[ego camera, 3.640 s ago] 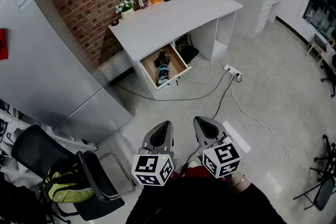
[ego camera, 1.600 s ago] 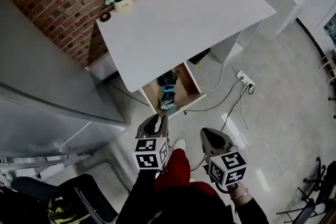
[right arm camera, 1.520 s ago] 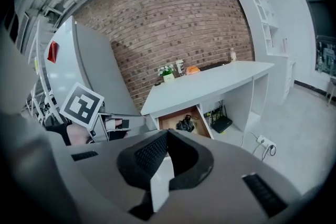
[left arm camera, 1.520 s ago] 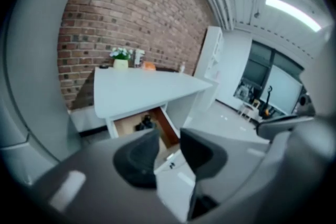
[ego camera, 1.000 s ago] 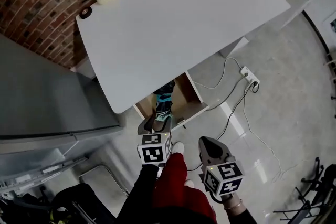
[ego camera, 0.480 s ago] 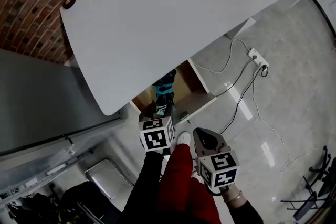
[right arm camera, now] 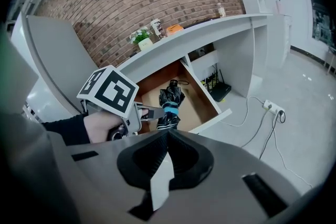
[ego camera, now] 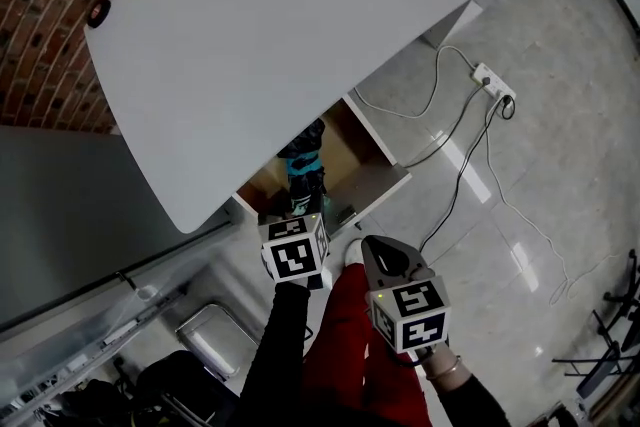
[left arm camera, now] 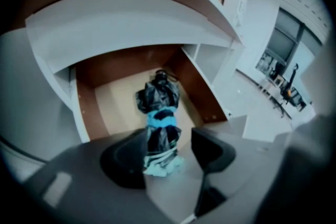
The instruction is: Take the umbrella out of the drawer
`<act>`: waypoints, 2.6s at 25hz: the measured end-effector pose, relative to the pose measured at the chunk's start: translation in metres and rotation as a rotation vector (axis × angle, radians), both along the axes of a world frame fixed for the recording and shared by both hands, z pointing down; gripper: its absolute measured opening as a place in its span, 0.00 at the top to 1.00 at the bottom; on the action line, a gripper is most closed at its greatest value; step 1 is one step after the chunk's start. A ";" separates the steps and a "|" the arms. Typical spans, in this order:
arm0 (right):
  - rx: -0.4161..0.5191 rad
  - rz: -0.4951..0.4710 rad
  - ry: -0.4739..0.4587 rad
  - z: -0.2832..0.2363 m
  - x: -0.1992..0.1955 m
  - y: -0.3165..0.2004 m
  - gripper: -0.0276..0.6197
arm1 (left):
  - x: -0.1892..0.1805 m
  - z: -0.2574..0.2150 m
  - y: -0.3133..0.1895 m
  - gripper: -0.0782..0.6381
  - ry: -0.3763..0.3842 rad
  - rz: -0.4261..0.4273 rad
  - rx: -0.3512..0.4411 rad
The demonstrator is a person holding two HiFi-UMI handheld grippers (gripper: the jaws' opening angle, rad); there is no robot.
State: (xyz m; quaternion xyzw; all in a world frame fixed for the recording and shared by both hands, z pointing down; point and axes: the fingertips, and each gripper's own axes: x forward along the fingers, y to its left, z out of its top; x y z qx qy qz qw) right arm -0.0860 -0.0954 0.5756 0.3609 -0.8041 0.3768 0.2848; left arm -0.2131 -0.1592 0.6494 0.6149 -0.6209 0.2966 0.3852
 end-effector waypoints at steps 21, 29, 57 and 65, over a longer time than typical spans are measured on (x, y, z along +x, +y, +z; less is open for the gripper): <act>-0.063 0.080 0.008 0.031 0.011 -0.020 0.96 | -0.009 0.045 -0.034 0.53 -0.058 0.007 -0.085; -0.078 0.088 0.008 0.037 0.009 -0.028 0.96 | -0.014 0.061 -0.046 0.53 -0.081 -0.006 -0.122; -0.121 0.078 0.026 0.051 0.003 -0.033 0.96 | -0.013 0.101 -0.065 0.47 -0.181 -0.005 -0.186; -0.142 0.099 0.021 0.047 0.010 -0.017 0.96 | -0.005 0.092 -0.062 0.51 -0.141 0.109 -0.198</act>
